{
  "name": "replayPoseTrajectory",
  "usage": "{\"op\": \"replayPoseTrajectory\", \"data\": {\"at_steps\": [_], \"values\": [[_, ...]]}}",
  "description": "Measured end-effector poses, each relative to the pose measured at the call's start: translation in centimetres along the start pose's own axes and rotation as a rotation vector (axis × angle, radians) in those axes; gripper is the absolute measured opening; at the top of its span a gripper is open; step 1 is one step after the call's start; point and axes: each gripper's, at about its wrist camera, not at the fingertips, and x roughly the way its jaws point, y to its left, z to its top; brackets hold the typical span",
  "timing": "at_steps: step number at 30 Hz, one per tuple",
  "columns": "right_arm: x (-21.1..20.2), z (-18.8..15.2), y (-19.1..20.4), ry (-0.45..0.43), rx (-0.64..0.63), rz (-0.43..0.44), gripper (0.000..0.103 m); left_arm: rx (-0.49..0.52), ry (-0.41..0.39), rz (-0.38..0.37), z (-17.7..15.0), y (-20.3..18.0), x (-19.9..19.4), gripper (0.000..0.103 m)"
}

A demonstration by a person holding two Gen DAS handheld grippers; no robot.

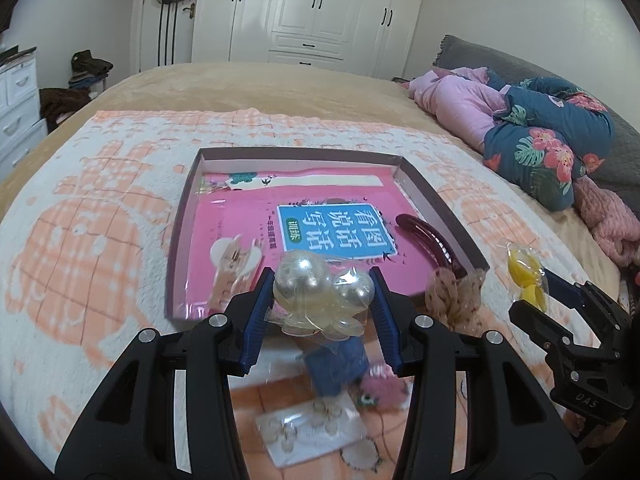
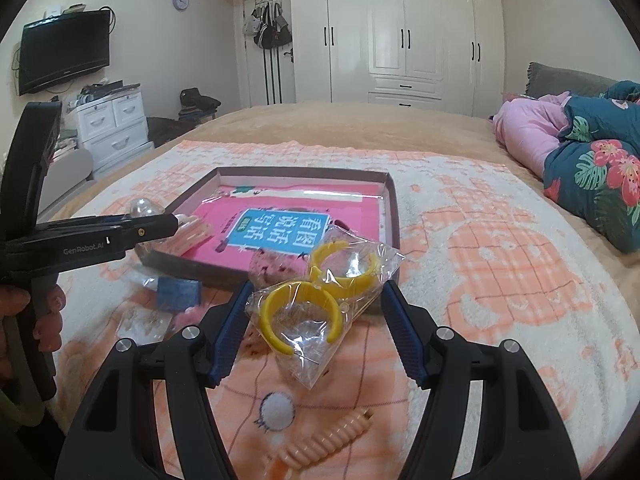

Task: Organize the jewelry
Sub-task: 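Carry the pearl clip and yellow bangles into the tray and open both tools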

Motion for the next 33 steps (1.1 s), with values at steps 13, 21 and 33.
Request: {"op": "replayPoseTrajectory", "data": {"at_steps": [13,21,33], "values": [[2.5,1.7,-1.0,0.015,-0.012,-0.022,0.063,-0.002,0.029,0.008,1.2,0.5,3.5,0.038],[4.8,2.3,-1.7,0.053,-0.014,-0.024,0.063,-0.001,0.042,0.009,1.6,0.8,5.0,0.038],[8.6,3.6,-1.1,0.095,-0.058,-0.006,0.063,0.001,0.045,0.021,1.7,1.3,6.0,0.038]]}}
